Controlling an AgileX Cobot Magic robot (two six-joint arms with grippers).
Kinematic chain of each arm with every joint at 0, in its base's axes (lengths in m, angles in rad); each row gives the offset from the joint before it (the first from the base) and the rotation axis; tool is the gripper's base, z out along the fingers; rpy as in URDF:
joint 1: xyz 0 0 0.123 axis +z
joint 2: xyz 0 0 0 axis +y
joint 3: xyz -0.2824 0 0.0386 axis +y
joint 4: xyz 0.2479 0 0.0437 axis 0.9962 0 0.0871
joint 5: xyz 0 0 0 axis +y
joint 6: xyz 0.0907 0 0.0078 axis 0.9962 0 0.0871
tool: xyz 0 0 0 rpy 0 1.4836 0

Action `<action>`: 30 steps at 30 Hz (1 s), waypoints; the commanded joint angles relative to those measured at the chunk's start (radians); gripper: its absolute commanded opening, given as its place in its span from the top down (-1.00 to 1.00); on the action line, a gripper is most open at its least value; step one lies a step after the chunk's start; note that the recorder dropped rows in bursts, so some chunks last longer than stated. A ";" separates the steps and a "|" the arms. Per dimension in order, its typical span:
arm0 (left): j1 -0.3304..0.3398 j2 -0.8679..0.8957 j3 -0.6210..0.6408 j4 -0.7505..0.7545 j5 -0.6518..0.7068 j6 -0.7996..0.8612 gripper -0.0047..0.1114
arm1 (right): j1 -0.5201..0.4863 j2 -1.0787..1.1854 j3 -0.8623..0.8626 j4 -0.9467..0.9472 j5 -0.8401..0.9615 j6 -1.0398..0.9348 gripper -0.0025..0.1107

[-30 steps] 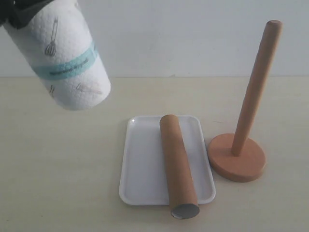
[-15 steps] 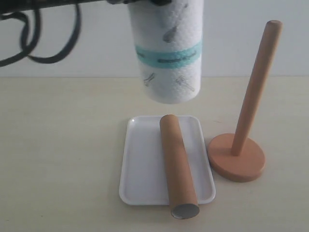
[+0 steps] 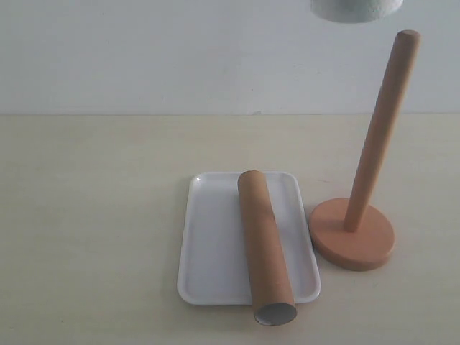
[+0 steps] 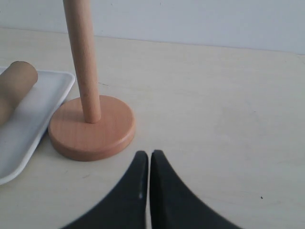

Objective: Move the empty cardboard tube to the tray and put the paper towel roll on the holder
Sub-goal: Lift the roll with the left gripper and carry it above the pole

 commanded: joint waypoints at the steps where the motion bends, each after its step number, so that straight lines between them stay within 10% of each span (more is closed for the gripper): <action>1: -0.005 0.059 -0.088 -0.012 -0.046 -0.062 0.85 | -0.003 -0.004 0.000 -0.006 -0.013 0.001 0.93; 30: -0.078 0.267 -0.206 0.116 0.054 -0.132 0.85 | -0.003 -0.004 0.000 0.001 -0.013 0.001 0.93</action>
